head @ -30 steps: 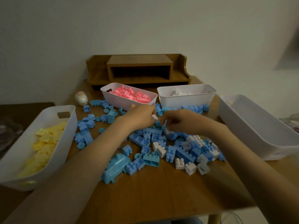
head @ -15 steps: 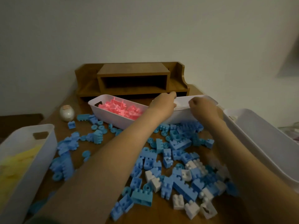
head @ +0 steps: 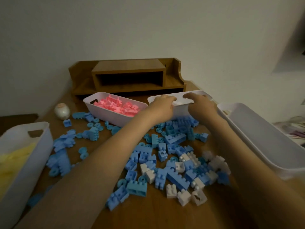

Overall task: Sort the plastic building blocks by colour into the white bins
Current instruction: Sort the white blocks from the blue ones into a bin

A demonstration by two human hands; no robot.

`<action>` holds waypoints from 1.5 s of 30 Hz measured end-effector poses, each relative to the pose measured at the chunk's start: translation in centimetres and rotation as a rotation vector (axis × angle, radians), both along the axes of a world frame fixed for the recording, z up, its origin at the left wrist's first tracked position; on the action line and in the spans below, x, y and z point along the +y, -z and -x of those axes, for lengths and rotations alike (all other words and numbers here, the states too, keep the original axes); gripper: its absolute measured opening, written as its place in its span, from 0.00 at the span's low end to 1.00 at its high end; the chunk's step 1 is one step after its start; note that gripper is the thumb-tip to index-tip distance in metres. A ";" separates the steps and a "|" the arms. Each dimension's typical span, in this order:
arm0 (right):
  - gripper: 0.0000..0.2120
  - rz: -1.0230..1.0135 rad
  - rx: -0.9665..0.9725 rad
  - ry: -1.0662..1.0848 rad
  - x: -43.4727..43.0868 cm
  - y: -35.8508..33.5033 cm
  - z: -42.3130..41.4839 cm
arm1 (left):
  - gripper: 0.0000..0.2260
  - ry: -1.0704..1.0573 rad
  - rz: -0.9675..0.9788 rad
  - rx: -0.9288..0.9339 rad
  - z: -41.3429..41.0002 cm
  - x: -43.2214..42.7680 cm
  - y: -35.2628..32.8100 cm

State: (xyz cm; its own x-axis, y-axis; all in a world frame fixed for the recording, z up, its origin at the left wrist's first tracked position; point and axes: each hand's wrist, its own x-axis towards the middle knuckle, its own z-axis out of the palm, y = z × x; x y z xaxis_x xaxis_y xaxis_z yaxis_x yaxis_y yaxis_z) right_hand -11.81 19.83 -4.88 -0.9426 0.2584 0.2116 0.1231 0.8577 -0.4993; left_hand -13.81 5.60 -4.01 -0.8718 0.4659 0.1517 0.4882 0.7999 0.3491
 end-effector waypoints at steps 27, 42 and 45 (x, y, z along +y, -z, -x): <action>0.20 0.029 -0.120 -0.234 -2.3 2.7 -12.0 | 0.27 -0.269 0.141 0.186 -14.1 -8.2 5.6; 0.14 -0.118 -0.052 -0.360 -3.5 5.1 -12.1 | 0.08 -0.191 0.013 0.288 -13.5 -9.0 6.1; 0.13 -0.061 -0.036 -0.425 -4.7 5.1 -11.4 | 0.06 -0.157 -0.004 0.318 -13.7 -9.1 6.0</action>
